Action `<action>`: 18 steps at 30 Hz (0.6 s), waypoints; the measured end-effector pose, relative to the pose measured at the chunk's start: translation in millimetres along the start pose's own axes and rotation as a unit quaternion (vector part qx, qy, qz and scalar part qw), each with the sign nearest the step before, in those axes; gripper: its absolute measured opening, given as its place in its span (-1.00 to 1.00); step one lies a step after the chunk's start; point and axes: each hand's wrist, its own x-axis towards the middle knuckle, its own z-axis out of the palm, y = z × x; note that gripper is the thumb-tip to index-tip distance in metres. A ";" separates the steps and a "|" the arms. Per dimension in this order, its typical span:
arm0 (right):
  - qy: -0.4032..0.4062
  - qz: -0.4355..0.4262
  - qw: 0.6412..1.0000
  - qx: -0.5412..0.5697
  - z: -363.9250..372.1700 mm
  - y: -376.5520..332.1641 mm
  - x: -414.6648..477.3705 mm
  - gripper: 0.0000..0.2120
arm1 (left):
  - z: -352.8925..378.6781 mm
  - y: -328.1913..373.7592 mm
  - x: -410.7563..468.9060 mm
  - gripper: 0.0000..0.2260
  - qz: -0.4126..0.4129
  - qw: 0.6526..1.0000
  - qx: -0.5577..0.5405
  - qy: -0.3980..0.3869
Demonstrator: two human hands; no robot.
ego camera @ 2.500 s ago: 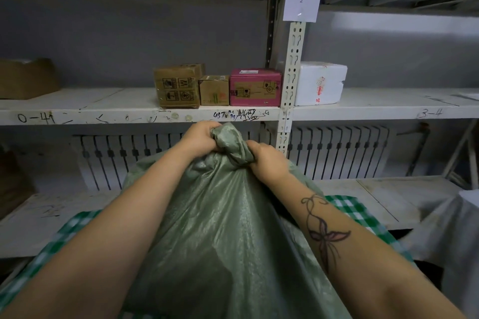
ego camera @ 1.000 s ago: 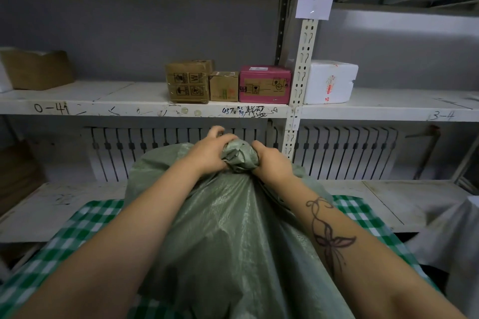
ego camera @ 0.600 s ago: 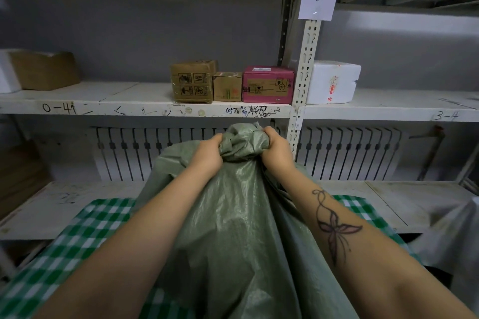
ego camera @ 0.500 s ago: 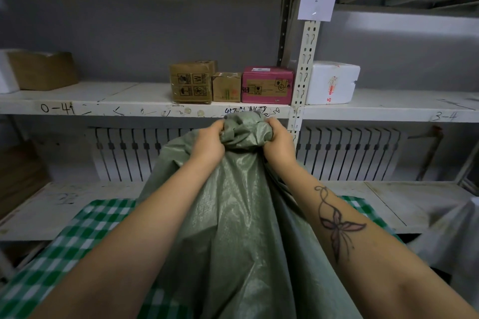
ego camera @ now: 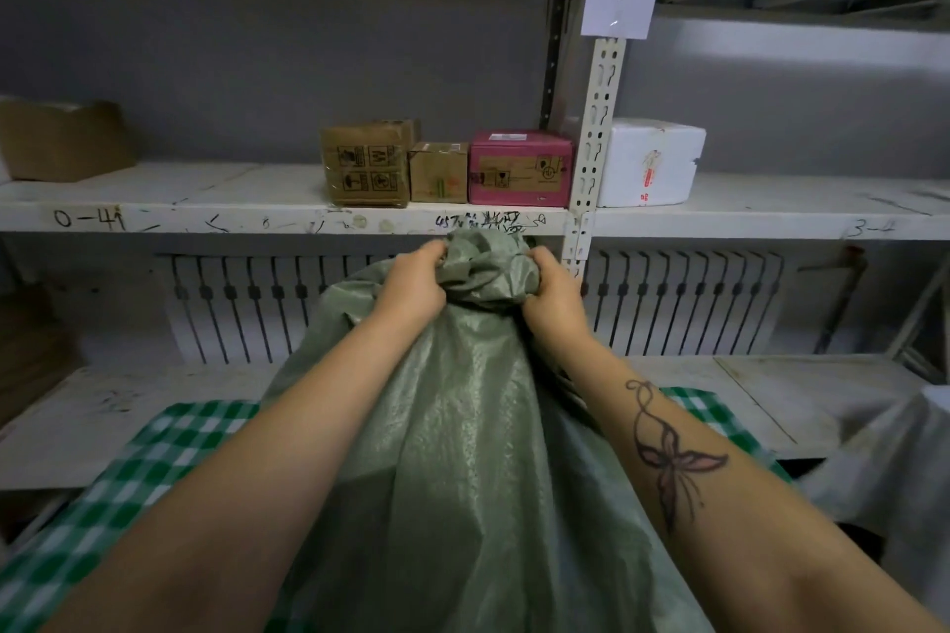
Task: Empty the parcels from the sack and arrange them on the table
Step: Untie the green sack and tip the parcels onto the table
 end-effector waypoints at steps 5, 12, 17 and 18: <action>-0.225 0.056 0.972 0.030 8.0 5.3 1.3 0.14 | 5.3 -0.7 -4.9 -0.59 -0.005 0.998 0.001 -0.059; -0.159 -0.068 0.974 -0.144 21.7 -1.3 12.4 -0.33 | 3.0 6.9 -15.1 -0.65 0.061 0.983 -0.038 -0.169; -0.081 -0.020 0.988 -0.134 23.8 -5.4 6.3 -0.71 | -18.7 7.9 -6.2 -0.86 0.012 0.954 -0.099 -0.282; -0.065 -0.022 0.991 -0.114 24.2 -8.7 5.2 -0.73 | -23.3 10.1 -5.7 -0.90 -0.009 0.951 -0.142 -0.274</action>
